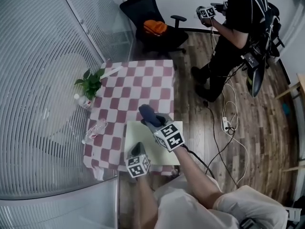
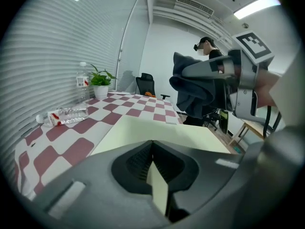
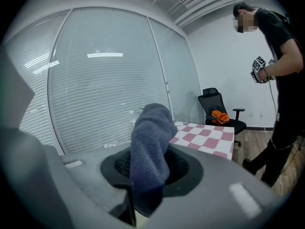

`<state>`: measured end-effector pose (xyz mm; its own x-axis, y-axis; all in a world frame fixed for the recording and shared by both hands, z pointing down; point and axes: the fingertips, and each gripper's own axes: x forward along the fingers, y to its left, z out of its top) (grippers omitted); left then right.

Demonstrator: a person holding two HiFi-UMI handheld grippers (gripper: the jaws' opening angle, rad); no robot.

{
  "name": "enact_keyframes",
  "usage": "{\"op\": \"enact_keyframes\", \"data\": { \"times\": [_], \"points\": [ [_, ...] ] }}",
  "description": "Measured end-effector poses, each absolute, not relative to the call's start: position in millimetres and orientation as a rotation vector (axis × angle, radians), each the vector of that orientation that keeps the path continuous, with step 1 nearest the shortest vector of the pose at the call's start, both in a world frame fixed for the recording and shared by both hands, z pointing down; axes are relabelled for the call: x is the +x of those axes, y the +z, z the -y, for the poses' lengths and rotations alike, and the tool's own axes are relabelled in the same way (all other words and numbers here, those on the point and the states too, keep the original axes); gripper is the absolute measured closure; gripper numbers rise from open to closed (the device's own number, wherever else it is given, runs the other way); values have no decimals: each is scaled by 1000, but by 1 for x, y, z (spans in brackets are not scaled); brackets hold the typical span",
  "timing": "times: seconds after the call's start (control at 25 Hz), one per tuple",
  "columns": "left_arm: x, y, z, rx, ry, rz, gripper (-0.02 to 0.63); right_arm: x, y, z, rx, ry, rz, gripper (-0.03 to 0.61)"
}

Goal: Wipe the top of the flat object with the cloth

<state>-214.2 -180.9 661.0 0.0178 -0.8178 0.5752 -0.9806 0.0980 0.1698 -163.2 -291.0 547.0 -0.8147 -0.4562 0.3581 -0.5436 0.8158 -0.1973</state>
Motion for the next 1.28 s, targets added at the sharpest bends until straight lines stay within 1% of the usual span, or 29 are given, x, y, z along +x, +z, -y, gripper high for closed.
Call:
{"op": "enact_keyframes", "data": {
  "times": [0.32,0.64,0.84,0.96,1.12,1.16,1.28],
  "points": [
    [-206,694,190,1744,692,1688,606,-196,580,299,668,464,2670,465],
    [-206,697,192,1740,662,1609,606,-246,619,292,533,525,2631,465],
    [-213,696,194,1743,641,1623,606,-279,628,290,474,563,2633,465],
    [-216,695,196,1731,627,1611,606,-299,653,288,424,447,2572,465],
    [-217,700,196,1741,659,1588,606,-321,687,271,344,-33,2401,463],
    [-216,699,197,1742,653,1588,606,-322,689,270,350,-55,2391,463],
    [-218,699,198,1731,649,1575,606,-323,687,273,337,14,2390,463]
  ]
}}
